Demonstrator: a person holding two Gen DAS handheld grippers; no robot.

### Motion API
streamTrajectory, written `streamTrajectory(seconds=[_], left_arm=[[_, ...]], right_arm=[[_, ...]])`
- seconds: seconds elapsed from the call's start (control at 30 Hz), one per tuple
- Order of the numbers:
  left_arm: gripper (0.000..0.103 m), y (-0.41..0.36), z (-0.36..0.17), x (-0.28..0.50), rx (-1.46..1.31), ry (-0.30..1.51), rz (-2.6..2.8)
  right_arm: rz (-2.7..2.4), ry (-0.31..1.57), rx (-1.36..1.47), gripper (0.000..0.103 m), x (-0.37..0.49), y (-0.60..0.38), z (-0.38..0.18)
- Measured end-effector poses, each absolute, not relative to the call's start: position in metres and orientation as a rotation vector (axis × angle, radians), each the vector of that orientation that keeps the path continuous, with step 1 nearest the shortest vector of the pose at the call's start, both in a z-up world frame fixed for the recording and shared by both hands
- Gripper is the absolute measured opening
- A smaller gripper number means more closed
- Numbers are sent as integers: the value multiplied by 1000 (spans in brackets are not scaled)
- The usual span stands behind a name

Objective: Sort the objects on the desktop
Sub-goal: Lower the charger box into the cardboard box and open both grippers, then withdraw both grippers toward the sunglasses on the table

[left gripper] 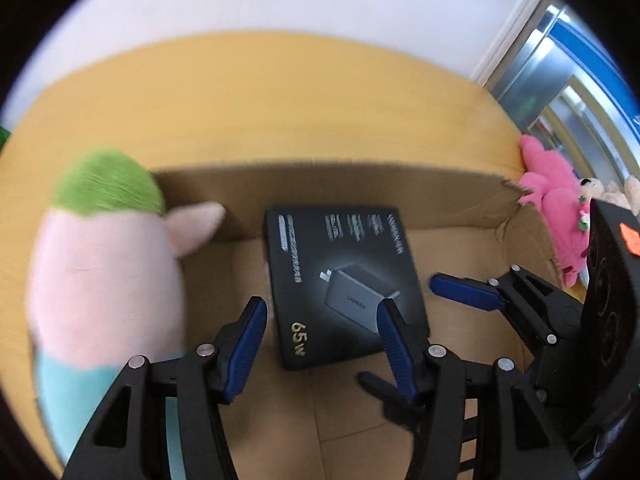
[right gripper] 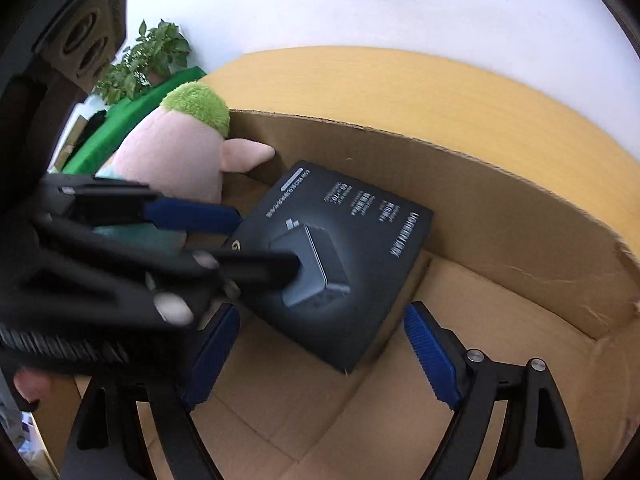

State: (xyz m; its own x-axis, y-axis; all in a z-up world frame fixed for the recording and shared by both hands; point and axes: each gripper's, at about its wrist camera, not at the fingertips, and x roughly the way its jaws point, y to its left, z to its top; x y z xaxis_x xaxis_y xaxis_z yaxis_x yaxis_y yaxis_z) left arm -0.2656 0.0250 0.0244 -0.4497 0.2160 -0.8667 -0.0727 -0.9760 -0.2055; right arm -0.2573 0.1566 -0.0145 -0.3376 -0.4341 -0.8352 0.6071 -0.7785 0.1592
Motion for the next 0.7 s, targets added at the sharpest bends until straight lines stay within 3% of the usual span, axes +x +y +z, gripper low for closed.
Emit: streamTrajectory(seconds=[0.17,0.23,0.3,0.4,0.57,0.7], left_arm=[[58,13,102,-193,-1135,-132,2714],[74,12,132,-155,-958,-68,2807],[84,13,154,-108,-780,-5,2914],[84,20,171,-62,-658,55,2977],[84,25,174,-11,-575,-43,3018],[76,34,159,3,-657,-63,3010]], right_arm=[[-2258,257,1139,92,-207,175,42],[-2363,261,1040,103,-171,192,74],[-2440,258,943,103,-138,200,100],[-2495,236,851,103,-88,209,124],[-2576,241,784,103,-28,206,134],[-2590,193,792,103,2,207,129]])
